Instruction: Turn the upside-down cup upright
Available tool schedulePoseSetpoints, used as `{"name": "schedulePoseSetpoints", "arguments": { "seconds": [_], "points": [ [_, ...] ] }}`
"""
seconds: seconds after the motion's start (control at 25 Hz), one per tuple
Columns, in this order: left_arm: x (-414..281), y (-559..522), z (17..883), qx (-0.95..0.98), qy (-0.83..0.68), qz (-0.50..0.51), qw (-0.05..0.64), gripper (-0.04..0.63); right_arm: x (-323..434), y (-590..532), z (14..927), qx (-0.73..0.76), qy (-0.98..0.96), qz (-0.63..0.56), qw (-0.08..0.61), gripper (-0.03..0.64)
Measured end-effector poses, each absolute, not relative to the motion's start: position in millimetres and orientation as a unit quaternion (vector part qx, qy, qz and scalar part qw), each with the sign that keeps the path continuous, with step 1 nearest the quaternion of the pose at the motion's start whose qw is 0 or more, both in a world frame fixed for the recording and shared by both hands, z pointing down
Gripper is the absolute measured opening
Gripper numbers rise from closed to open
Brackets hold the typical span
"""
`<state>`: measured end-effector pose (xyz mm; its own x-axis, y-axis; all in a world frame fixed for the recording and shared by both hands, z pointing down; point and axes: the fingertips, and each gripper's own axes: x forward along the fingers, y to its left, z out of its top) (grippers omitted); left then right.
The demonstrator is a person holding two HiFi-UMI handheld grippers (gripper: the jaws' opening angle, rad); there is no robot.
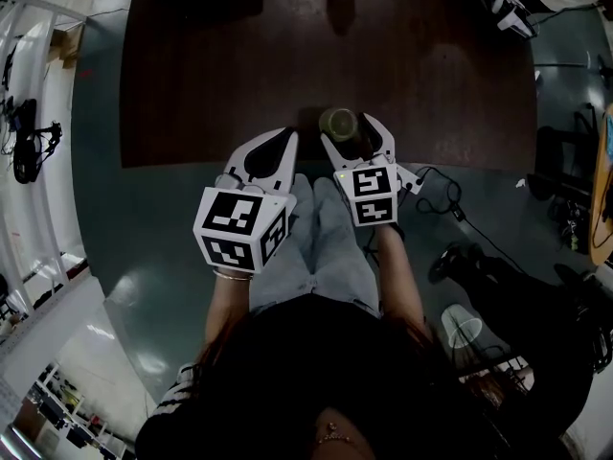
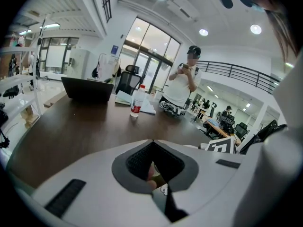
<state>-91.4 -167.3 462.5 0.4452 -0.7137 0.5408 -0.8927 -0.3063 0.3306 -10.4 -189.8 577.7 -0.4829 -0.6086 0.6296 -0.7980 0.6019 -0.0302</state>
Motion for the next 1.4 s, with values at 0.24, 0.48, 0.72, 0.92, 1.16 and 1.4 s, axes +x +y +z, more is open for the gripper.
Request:
{"name": "schedulePoseSetpoints", "arguments": {
  "seconds": [0.24, 0.48, 0.72, 0.92, 1.16, 1.4],
  "points": [
    [-93, -165, 468, 0.792, -0.504, 0.152, 0.308, -0.009, -10, -190, 589, 0.407, -0.844, 0.165, 0.309, 0.307],
    [-94, -164, 471, 0.791, -0.503, 0.152, 0.313, -0.009, -11, -191, 593, 0.408, -0.84, 0.156, 0.321, 0.305],
    [-95, -164, 472, 0.79, -0.502, 0.153, 0.316, -0.009, -11, -190, 594, 0.405, -0.84, 0.154, 0.327, 0.304],
    [-95, -165, 470, 0.791, -0.502, 0.152, 0.314, -0.009, -12, -189, 592, 0.405, -0.841, 0.155, 0.325, 0.304],
    [-96, -167, 460, 0.796, -0.503, 0.147, 0.304, -0.009, -12, -189, 574, 0.408, -0.845, 0.153, 0.311, 0.304],
    [-95, -169, 444, 0.804, -0.501, 0.14, 0.287, -0.009, -14, -189, 543, 0.409, -0.853, 0.14, 0.292, 0.304]
  ]
}}
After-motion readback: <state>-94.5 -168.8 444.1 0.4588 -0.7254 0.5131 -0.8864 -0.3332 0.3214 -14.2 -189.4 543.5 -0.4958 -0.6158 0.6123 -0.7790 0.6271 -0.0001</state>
